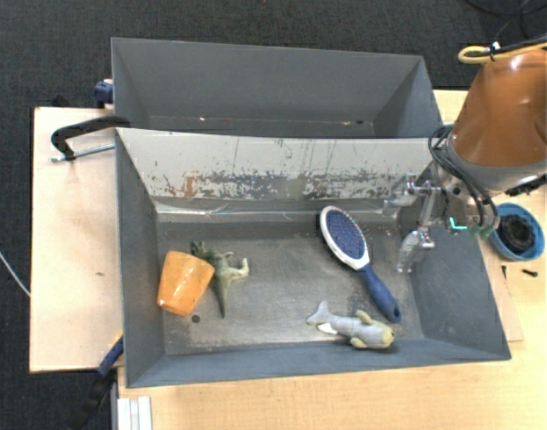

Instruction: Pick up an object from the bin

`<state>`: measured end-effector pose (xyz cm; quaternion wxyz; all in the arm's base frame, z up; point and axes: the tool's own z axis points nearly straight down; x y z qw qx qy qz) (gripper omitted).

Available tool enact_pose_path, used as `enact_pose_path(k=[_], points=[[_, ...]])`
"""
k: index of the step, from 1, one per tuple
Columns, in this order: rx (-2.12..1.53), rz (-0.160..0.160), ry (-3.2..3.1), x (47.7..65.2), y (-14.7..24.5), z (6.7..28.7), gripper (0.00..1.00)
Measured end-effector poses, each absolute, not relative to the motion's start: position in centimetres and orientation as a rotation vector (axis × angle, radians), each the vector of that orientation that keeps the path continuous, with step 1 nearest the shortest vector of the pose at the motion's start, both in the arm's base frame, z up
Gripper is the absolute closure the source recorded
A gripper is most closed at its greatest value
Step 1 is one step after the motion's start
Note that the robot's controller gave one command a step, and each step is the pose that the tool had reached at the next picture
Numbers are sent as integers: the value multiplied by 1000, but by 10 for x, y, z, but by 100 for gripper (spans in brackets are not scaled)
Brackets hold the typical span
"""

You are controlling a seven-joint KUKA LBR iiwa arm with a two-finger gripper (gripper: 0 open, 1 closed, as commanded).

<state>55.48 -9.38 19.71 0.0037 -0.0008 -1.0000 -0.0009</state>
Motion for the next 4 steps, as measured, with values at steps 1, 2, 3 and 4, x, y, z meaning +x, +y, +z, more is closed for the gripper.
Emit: enact_pose_path(k=[1, 2, 3, 4], points=[[840, -3, -3032, 517, -68, 71, 0], [1369, -6, -2829, 575, -102, 85, 0], [1823, -15, -2560, 595, -133, 88, 0], [1824, -5, -2556, 595, -136, 88, 100]])
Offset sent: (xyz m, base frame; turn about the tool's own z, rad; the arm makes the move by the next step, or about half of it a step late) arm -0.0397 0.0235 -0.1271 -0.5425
